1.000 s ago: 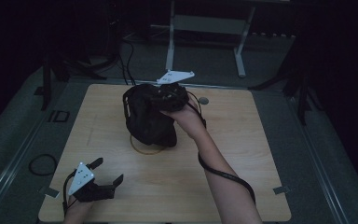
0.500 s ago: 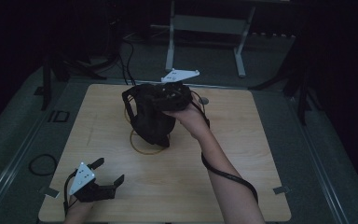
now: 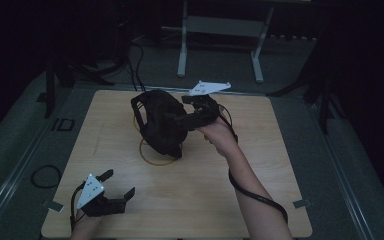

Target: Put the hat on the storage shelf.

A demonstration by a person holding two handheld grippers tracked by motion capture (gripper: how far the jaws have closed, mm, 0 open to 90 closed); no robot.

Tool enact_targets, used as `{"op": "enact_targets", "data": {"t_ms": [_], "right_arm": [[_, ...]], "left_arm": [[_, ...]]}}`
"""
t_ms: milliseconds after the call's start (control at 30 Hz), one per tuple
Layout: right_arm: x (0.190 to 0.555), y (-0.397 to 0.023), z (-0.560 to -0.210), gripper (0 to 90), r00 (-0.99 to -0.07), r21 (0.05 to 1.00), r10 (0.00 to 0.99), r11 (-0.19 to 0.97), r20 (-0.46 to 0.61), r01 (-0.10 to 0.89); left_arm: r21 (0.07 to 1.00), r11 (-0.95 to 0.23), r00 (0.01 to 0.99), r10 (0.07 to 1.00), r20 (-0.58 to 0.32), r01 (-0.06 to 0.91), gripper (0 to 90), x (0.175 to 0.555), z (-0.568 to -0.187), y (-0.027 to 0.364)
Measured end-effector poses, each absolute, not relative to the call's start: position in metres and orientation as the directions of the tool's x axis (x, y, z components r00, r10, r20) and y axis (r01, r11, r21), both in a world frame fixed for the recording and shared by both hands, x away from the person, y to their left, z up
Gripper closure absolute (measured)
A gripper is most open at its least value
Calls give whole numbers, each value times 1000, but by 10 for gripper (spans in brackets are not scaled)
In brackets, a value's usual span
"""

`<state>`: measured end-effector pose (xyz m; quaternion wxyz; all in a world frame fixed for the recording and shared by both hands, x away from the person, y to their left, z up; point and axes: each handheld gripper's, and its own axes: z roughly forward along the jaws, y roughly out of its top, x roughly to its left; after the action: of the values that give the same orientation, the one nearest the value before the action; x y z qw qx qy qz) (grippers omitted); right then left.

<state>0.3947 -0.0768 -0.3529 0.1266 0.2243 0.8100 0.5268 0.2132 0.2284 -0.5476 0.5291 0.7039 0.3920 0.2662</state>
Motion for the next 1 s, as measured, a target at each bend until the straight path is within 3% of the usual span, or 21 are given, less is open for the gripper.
{"op": "enact_targets", "data": {"t_ms": [1000], "right_arm": [[347,-144,-418,136,-865,914,502,353,-5,199]], "left_arm": [[953,-130,554,831,-45,274,23,213,-550,228]]}}
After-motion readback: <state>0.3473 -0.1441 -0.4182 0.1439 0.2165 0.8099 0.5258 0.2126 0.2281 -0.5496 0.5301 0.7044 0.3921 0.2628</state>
